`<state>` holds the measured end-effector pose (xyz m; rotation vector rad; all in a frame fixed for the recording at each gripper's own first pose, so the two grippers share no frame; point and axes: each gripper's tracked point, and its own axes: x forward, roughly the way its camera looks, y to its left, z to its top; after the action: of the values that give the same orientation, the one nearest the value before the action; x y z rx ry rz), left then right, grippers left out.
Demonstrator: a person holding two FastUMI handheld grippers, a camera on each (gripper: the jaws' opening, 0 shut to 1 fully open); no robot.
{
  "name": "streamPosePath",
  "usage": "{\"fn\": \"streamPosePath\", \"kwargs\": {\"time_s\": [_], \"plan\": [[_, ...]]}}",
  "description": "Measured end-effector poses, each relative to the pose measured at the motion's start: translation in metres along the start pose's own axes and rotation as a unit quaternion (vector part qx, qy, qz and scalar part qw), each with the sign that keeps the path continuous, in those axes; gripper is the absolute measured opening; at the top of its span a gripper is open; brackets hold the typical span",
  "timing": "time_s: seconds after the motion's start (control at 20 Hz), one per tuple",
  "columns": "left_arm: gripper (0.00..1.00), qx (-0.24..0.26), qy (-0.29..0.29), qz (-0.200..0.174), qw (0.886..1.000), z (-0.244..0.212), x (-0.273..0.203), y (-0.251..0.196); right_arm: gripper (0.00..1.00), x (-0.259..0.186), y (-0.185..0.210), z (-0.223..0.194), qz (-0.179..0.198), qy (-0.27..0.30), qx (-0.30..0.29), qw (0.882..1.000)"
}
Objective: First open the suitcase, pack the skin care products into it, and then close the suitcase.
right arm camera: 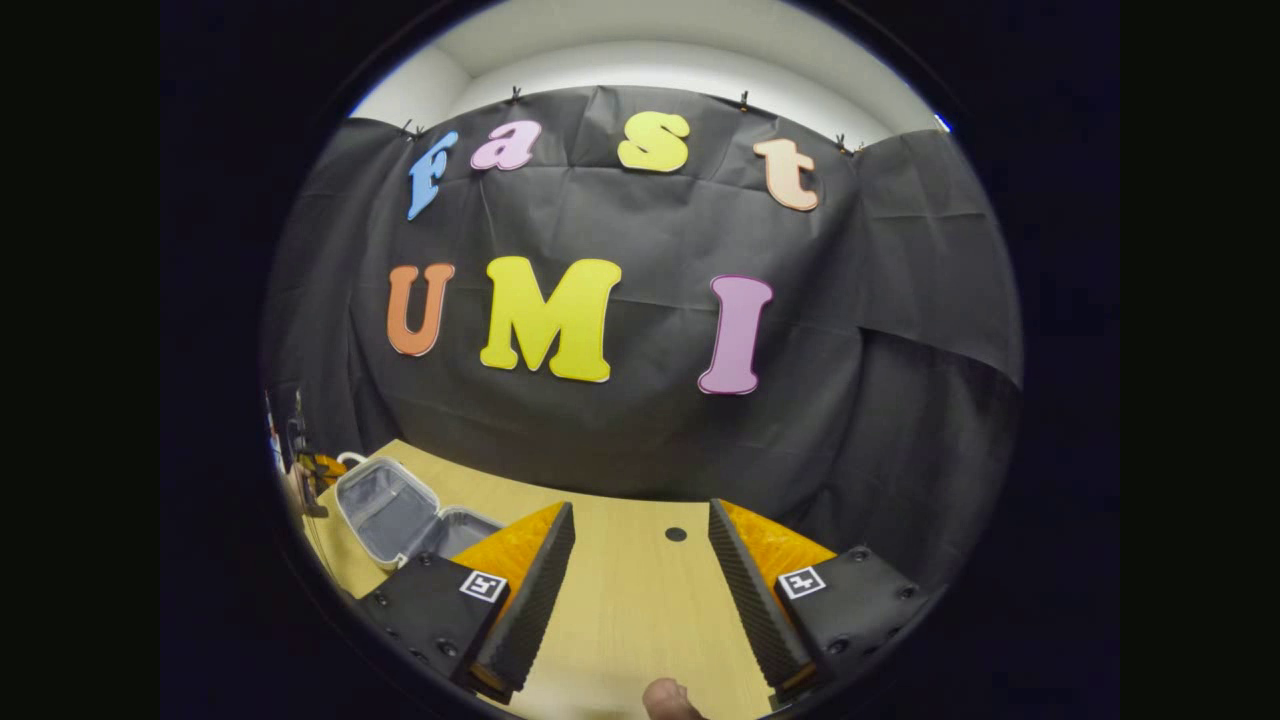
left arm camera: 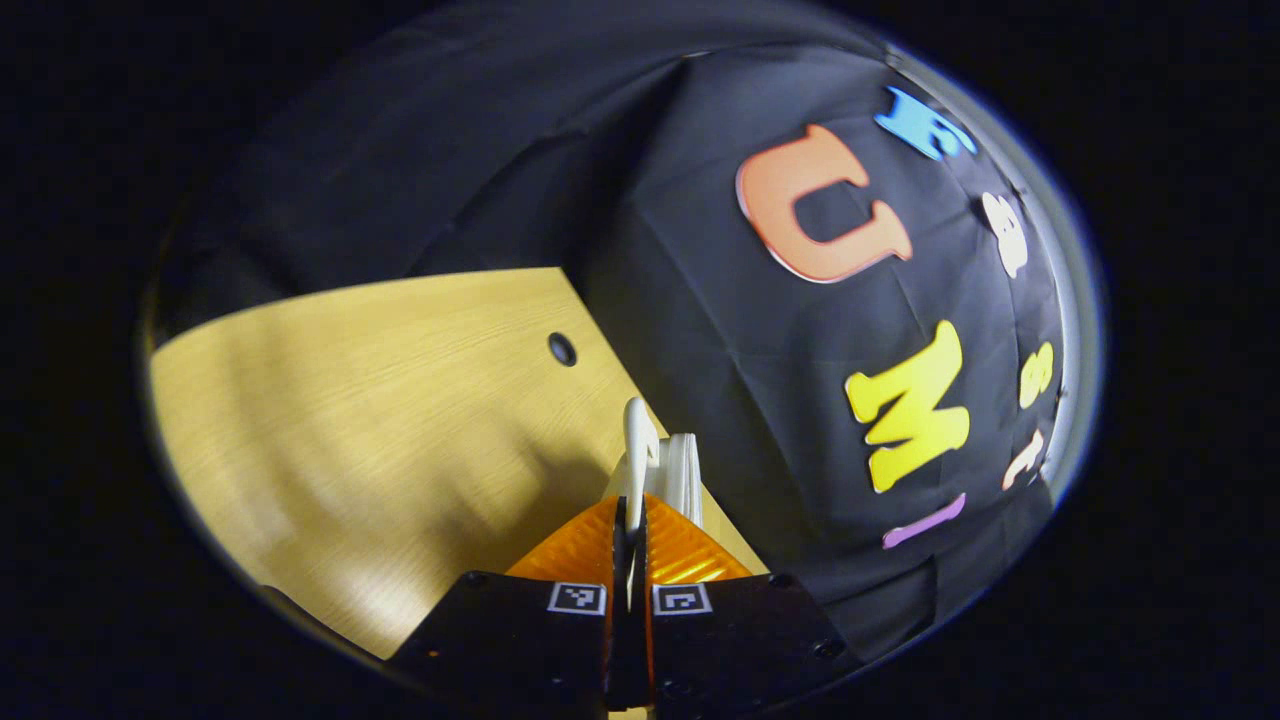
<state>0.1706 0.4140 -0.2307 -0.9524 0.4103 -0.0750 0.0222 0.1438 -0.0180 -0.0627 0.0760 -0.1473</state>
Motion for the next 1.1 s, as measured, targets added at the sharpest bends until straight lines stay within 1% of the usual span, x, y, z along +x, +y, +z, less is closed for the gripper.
{"fn": "streamPosePath", "kwargs": {"time_s": [0.1, 0.15, 0.2, 0.3, 0.4, 0.55, 0.75, 0.8, 0.95, 1.0, 1.1], "plan": [[0.03, 0.066, -0.007, -0.003, 0.998, 0.001, -0.007, -0.036, 0.80, -0.008, -0.020, 0.006, 0.003, -0.002, 0.009, 1.000], [0.03, 0.104, -0.010, -0.003, 0.995, 0.000, -0.010, -0.052, 0.80, -0.009, -0.028, 0.008, 0.005, -0.004, 0.016, 1.000], [0.04, 0.145, -0.013, -0.004, 0.989, -0.003, -0.013, -0.069, 0.80, -0.008, -0.035, 0.009, 0.007, -0.006, 0.020, 1.000], [0.03, 0.226, -0.019, -0.015, 0.974, -0.014, -0.018, -0.109, 0.80, -0.007, -0.049, 0.010, 0.009, -0.009, 0.019, 1.000], [0.03, 0.281, -0.020, -0.031, 0.959, -0.031, -0.021, -0.143, 0.80, -0.009, -0.058, 0.010, 0.015, -0.011, 0.019, 1.000], [0.03, 0.338, -0.015, -0.050, 0.940, -0.065, -0.022, -0.188, 0.80, -0.013, -0.069, 0.008, 0.026, -0.012, 0.013, 0.999], [0.03, 0.397, 0.013, -0.079, 0.914, -0.130, -0.016, -0.231, 0.80, -0.013, -0.086, 0.005, 0.034, -0.014, 0.006, 0.999], [0.03, 0.411, 0.021, -0.083, 0.908, -0.144, -0.013, -0.236, 0.80, -0.014, -0.090, 0.003, 0.036, -0.013, 0.005, 0.999], [0.03, 0.449, 0.037, -0.077, 0.890, -0.181, -0.003, -0.248, 0.78, -0.014, -0.099, -0.004, 0.041, -0.004, 0.001, 0.999], [0.03, 0.458, 0.046, -0.079, 0.884, -0.197, 0.003, -0.253, 0.80, -0.014, -0.103, -0.007, 0.042, -0.001, 0.000, 0.999], [0.03, 0.476, 0.069, -0.082, 0.873, -0.227, 0.008, -0.254, 0.78, -0.014, -0.106, -0.013, 0.048, 0.007, -0.001, 0.999]]}}
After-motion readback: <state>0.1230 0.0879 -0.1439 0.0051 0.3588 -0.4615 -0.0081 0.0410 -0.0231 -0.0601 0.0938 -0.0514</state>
